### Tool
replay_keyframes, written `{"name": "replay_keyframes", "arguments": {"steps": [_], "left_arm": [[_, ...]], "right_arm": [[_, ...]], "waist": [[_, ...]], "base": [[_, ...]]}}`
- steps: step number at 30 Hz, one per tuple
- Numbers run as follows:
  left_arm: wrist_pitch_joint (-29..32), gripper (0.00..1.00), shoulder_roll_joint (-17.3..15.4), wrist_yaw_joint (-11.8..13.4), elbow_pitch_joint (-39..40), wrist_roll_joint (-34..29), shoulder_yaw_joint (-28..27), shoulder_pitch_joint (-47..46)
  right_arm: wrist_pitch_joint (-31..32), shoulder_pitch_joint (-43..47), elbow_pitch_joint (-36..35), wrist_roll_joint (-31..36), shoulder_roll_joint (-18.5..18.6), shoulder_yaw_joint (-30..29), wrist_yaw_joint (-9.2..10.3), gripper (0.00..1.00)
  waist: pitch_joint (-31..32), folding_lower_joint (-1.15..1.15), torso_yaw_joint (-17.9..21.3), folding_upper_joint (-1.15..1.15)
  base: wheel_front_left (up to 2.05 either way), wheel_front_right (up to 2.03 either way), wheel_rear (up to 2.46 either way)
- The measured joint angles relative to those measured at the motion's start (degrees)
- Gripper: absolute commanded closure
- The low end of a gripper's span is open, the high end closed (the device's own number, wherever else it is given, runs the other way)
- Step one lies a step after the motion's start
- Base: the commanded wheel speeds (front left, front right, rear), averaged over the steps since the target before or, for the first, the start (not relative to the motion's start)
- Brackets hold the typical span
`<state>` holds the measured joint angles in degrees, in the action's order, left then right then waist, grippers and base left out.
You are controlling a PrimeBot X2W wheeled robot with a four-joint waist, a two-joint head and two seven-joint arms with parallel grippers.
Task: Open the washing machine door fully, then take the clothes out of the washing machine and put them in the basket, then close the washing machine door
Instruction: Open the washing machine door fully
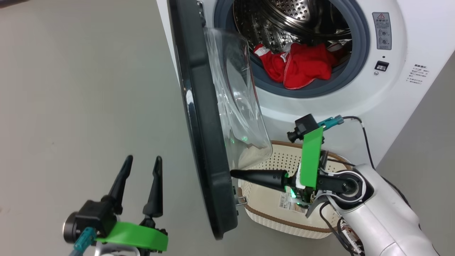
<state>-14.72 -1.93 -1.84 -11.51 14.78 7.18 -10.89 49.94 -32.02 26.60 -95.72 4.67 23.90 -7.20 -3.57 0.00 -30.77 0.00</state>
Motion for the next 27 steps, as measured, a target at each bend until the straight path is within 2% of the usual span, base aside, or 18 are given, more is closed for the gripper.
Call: {"name": "replay_keyframes", "arguments": {"steps": [13, 21, 25, 26, 27], "left_arm": [[0.0, 0.0, -0.1, 1.43, 1.93, 1.45, -0.45, 1.91], [0.0, 0.0, -0.11, 1.89, 2.24, 1.45, -1.03, 2.89], [0.0, 0.0, -0.11, 1.89, 2.18, 1.45, -1.02, 2.89], [0.0, 0.0, -0.11, 1.89, 2.12, 1.45, -1.01, 2.89], [0.0, 0.0, -0.11, 1.89, 2.02, 1.45, -1.01, 2.89]], "right_arm": [[-2.01, -4.82, 2.78, -4.91, -0.01, 8.71, 0.01, 1.0], [-3.88, -6.15, 3.52, -6.55, -0.02, 10.99, 0.01, 1.0], [-5.9, -6.16, 3.42, -3.66, -0.02, 11.71, 0.01, 1.0], [-6.57, -6.14, 3.2, -2.15, 0.04, 11.95, 0.01, 0.69], [-7.24, -6.1, 2.68, -0.66, 0.21, 12.06, 0.01, 0.55]], "waist": [[-0.65, 0.0, -0.57, 0.0], [-0.88, 0.0, -0.62, 0.0], [-0.63, 0.0, -0.4, 0.0], [-0.51, 0.0, -0.34, 0.0], [-0.37, 0.0, -0.28, 0.0]], "base": [[0.0, 0.0, 0.0], [0.0, 0.0, 0.0], [0.0, 0.0, 0.0], [0.0, 0.0, 0.0], [0.0, 0.0, 0.0]]}}
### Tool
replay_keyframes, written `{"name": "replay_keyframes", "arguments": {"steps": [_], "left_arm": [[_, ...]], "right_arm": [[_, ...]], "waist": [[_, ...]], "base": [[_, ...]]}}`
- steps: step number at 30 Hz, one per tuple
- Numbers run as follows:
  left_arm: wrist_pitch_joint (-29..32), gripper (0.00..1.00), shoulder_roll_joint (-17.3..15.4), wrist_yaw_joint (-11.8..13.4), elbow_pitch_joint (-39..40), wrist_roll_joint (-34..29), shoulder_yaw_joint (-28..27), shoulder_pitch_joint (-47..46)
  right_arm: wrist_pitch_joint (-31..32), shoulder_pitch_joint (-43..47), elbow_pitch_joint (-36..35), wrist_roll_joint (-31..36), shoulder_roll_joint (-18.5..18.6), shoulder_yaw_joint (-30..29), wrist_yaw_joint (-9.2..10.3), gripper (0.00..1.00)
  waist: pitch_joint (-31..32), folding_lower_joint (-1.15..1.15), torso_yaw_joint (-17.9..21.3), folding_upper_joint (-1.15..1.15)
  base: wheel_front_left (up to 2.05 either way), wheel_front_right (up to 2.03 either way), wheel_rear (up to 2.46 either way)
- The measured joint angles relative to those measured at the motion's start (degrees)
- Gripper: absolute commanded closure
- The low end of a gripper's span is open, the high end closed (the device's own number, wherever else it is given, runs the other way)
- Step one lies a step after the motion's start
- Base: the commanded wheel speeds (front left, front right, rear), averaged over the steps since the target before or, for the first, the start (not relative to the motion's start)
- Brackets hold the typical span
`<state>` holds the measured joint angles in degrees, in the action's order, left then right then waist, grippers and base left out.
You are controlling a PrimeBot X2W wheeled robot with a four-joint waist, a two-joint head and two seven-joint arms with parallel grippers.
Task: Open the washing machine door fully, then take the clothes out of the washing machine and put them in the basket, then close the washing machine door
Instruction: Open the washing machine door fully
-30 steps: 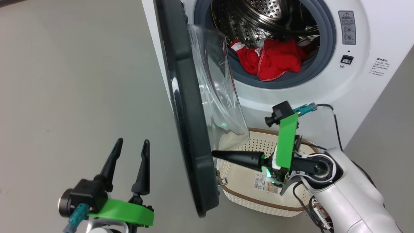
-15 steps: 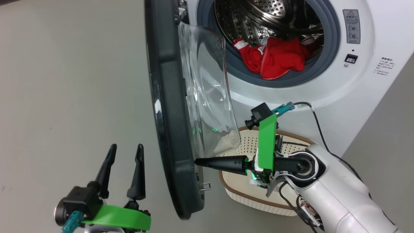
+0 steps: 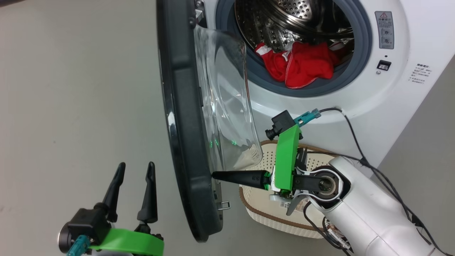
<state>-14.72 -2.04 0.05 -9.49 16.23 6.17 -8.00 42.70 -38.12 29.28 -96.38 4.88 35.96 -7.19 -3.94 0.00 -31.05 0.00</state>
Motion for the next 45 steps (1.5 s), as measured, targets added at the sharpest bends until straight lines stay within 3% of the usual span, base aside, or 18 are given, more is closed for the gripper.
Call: {"name": "replay_keyframes", "arguments": {"steps": [2, 3, 4, 8, 15, 22, 25, 28, 33, 34, 36, 38, 45], "left_arm": [[0.0, 0.0, 0.0, -0.01, -0.27, -0.01, -0.01, -0.01], [0.0, 0.0, 0.0, -0.03, -0.42, -0.02, -0.02, -0.01], [0.0, 0.0, 0.0, -0.07, -0.58, -0.02, -0.04, -0.01], [0.0, 0.0, -0.02, -0.57, -1.48, -0.52, -0.16, 0.0], [0.0, 0.0, -0.07, -1.19, -2.47, -1.56, -0.58, 0.02], [0.0, 0.0, -0.15, -1.98, -3.38, -2.8, -1.42, 0.26], [0.0, 0.0, -0.21, -2.19, -3.56, -3.21, -1.8, 1.18], [0.0, 0.0, -0.23, -2.33, -3.64, -3.85, -1.98, 1.3], [0.0, 0.0, -0.25, -2.55, -3.75, -4.09, -1.96, 1.31], [0.0, 0.0, -0.25, -2.55, -3.75, -4.09, -1.96, 1.31], [0.0, 0.0, -0.24, -2.55, -3.91, -4.09, -1.86, 1.3], [0.0, 0.0, -0.24, -2.55, -3.96, -4.09, -1.77, 1.3], [0.0, 0.0, -0.25, -2.56, -4.02, -4.09, -1.77, 1.3]], "right_arm": [[-1.68, 0.29, -1.56, 2.14, 0.56, -0.03, 0.0, 0.51], [-2.88, 0.6, -2.49, 3.39, 0.89, -0.03, 0.0, 0.22], [-4.21, 0.99, -3.49, 4.72, 1.47, -0.08, 0.0, 0.0], [-11.62, 3.97, -6.27, 9.58, 3.85, -0.27, -0.01, 0.0], [-34.28, 7.61, -6.33, 23.83, 8.39, 0.41, -0.01, 0.0], [-54.79, 10.54, 5.39, 39.06, 9.1, 0.6, -0.01, 0.0], [-56.84, 11.04, 10.74, 46.75, 7.61, -2.24, -0.01, 0.0], [-56.89, 11.94, 11.68, 54.04, 4.69, -10.04, -0.01, 0.0], [-57.15, 17.94, 4.67, 70.88, 0.48, -26.27, -0.02, 0.0], [-57.15, 17.94, 4.67, 70.88, 0.48, -26.27, -0.02, 0.0], [-57.17, 22.64, -1.22, 76.8, -1.48, -32.75, -0.02, 0.0], [-57.18, 25.14, -4.52, 80.22, -1.7, -34.31, -0.02, 0.0], [-57.32, 30.99, -9.66, 80.18, -1.96, -34.21, -0.02, 0.0]], "waist": [[0.36, 0.0, 0.14, 0.0], [0.56, 0.0, 0.22, 0.0], [0.78, 0.0, 0.3, 0.0], [1.69, 0.0, 0.63, 0.0], [3.09, 0.0, 1.22, 0.0], [4.55, 0.0, 1.73, 0.0], [5.11, 0.0, 1.99, 0.0], [5.5, 0.0, 2.34, 0.0], [5.8, 0.0, 2.74, 0.0], [5.8, 0.0, 2.74, 0.0], [5.8, 0.0, 2.72, 0.0], [5.85, 0.0, 2.73, 0.0], [6.26, 0.0, 2.96, 0.0]], "base": [[0.0, 0.0, 0.0], [0.0, 0.0, 0.0], [0.0, 0.0, 0.0], [0.0, 0.0, 0.0], [0.0, 0.0, 0.0], [0.0, 0.0, 0.0], [0.0, 0.0, 0.0], [0.0, 0.0, 0.0], [0.0, 0.0, 0.0], [0.0, 0.0, 0.0], [0.0, 0.0, 0.0], [0.0, 0.0, 0.0], [0.0, 0.0, 0.0]]}}
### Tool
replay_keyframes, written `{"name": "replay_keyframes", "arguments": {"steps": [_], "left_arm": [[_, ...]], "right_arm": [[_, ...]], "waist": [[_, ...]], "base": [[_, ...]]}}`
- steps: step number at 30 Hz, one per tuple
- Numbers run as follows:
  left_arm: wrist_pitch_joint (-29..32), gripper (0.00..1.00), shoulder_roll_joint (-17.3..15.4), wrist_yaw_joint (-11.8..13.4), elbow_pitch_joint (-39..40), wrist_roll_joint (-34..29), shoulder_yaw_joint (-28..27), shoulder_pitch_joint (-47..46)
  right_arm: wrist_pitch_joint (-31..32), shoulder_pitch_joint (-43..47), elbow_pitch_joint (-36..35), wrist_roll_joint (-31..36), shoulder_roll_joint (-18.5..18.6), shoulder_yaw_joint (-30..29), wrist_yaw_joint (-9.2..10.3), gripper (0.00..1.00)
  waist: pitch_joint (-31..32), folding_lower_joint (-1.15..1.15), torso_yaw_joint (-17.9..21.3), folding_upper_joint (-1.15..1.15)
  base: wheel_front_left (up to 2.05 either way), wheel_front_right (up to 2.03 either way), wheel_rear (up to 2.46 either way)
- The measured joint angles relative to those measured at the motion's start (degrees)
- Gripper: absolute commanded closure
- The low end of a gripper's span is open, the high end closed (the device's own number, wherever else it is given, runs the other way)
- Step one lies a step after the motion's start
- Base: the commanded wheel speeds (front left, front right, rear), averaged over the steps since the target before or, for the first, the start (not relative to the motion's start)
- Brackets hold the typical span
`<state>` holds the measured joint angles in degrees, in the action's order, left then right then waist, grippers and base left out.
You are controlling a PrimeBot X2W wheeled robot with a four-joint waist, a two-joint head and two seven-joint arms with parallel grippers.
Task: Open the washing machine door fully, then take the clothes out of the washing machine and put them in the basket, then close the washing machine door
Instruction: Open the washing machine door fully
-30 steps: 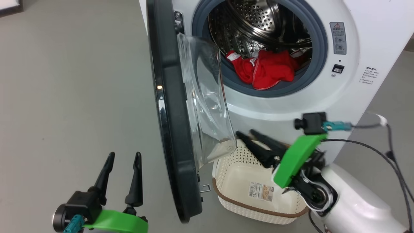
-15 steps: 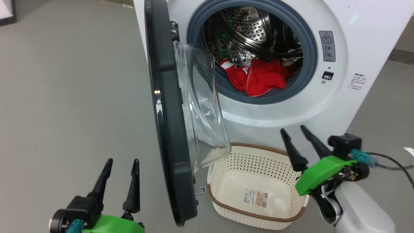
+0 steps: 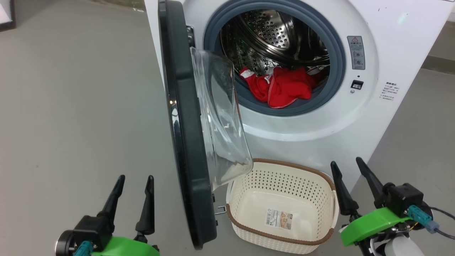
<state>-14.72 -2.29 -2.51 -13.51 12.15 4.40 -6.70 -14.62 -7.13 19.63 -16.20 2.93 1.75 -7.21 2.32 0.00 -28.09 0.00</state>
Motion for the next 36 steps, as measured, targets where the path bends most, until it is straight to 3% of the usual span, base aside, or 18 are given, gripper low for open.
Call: {"name": "replay_keyframes", "arguments": {"steps": [23, 24, 25, 26, 36], "left_arm": [[0.0, 0.0, -0.01, -0.05, -1.88, -1.59, -0.19, 0.02], [0.0, 0.14, -0.01, -0.14, -1.91, -1.57, -0.19, 0.02], [0.01, 0.69, -0.01, -0.45, -1.96, -1.56, -0.19, 0.02], [0.0, 1.0, -0.02, -0.65, -1.81, -1.54, -0.18, 0.02], [0.01, 1.0, -0.04, -2.16, 4.87, -1.38, 0.12, -0.79]], "right_arm": [[0.0, 1.29, -0.07, -2.38, -0.05, 1.68, 0.0, 0.0], [0.0, 1.29, -0.07, -2.4, -0.05, 1.81, 0.0, 0.0], [0.0, 1.29, -0.07, -2.41, -0.05, 2.0, 0.0, 0.0], [0.0, 1.29, -0.07, -2.43, -0.05, 2.22, 0.0, 0.0], [0.0, 1.29, -0.05, -3.35, -0.07, 2.49, 0.0, 0.0]], "waist": [[1.02, 0.0, 1.13, 0.0], [1.02, 0.0, 1.17, 0.0], [1.01, 0.0, 1.21, 0.0], [1.01, 0.0, 1.24, 0.0], [0.81, 0.0, 1.47, 0.0]], "base": [[0.0, 0.0, 0.0], [0.0, 0.0, 0.0], [0.0, 0.0, 0.0], [0.0, 0.0, 0.0], [0.0, 0.0, 0.0]]}}
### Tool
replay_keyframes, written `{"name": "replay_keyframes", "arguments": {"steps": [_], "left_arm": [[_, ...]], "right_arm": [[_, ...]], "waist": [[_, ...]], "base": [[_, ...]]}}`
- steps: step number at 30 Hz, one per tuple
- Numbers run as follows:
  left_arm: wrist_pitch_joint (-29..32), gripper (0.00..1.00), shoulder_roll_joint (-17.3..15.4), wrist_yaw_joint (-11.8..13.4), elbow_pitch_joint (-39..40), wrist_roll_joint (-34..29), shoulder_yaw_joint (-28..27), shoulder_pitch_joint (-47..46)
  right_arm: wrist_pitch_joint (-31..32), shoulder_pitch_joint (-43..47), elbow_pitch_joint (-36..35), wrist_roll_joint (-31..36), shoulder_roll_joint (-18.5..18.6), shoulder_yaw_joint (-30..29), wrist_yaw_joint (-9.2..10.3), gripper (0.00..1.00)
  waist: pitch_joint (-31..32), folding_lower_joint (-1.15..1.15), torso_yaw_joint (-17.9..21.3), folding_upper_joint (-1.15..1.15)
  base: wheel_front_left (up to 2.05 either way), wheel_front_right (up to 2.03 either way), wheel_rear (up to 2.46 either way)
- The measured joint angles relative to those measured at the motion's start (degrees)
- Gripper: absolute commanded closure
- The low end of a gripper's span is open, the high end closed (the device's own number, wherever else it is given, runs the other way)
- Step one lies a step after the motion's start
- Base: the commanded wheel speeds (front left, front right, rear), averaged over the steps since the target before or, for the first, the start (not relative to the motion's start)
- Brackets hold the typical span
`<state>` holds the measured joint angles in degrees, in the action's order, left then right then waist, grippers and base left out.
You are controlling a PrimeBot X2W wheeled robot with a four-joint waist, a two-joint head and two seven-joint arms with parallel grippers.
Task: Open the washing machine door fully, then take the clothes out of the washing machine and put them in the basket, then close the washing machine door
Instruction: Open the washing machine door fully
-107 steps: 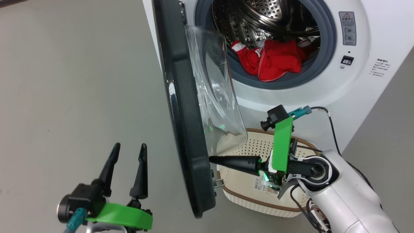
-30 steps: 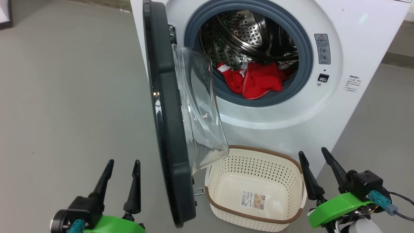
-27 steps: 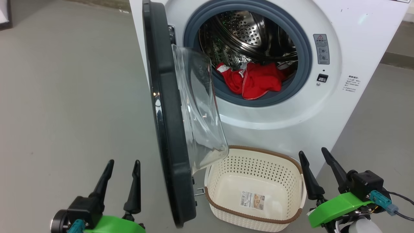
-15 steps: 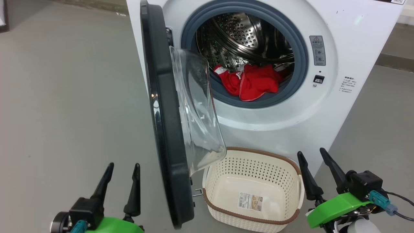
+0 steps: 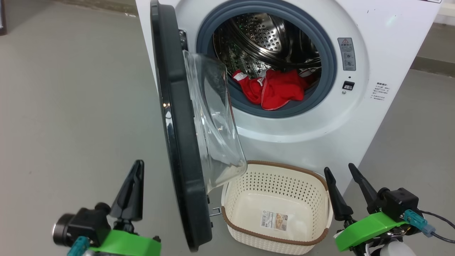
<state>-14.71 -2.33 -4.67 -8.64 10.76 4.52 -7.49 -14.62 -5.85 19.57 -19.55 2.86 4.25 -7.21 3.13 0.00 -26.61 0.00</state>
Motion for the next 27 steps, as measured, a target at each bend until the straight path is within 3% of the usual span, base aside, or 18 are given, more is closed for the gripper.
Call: {"name": "replay_keyframes", "arguments": {"steps": [11, 20, 27], "left_arm": [[-0.02, 1.0, -0.03, -1.91, 14.23, -0.49, 0.6, -6.91], [-0.08, 1.0, -1.64, -2.49, 18.26, 2.43, 15.07, -7.82], [1.43, 1.0, -4.43, -2.49, 10.9, 7.02, 23.3, -6.32]], "right_arm": [[0.0, -0.05, 0.22, -1.11, 0.0, 0.22, 0.0, 0.0], [0.0, -0.06, 0.25, -1.13, 0.0, 0.12, 0.0, 0.0], [0.0, -0.07, 0.37, -1.13, 0.0, -0.02, 0.0, 0.0]], "waist": [[-0.26, 0.0, 0.67, 0.0], [-0.46, 0.0, 1.28, 0.0], [-0.68, 0.0, 1.24, 0.0]], "base": [[0.0, 0.0, 0.0], [0.0, 0.0, 0.0], [0.0, 0.0, 0.0]]}}
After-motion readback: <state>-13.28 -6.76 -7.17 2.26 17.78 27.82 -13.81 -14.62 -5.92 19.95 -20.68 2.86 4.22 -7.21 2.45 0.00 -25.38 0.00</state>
